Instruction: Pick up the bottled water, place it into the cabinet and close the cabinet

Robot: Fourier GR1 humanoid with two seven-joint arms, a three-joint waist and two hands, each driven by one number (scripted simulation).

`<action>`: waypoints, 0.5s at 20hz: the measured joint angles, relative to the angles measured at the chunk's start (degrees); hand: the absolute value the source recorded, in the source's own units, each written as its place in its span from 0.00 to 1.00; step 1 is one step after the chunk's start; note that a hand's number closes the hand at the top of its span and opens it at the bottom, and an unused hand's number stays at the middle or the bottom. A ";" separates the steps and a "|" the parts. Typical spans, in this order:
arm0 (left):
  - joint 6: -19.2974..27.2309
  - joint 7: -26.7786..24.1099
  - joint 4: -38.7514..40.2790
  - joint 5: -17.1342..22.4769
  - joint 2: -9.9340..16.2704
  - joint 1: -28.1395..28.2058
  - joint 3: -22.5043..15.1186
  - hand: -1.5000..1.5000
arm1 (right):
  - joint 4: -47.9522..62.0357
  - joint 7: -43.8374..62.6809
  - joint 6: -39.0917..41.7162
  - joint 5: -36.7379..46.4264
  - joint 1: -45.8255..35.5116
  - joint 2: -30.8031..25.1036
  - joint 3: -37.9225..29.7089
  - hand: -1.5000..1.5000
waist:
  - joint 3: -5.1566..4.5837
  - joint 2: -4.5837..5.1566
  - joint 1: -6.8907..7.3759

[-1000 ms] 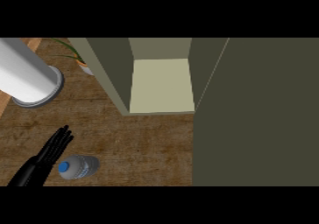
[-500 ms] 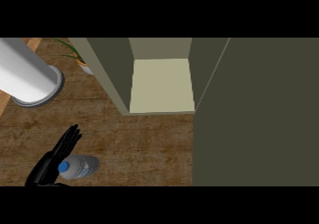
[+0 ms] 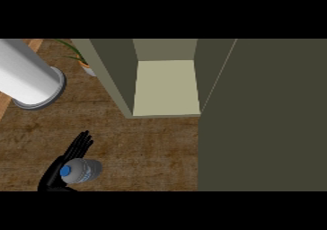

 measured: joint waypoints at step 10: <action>-3.50 -1.23 8.56 3.92 -2.87 -3.84 0.36 1.00 | 0.33 -3.08 1.12 -1.33 2.77 -1.00 -1.99 0.00 | -0.01 -0.07 0.05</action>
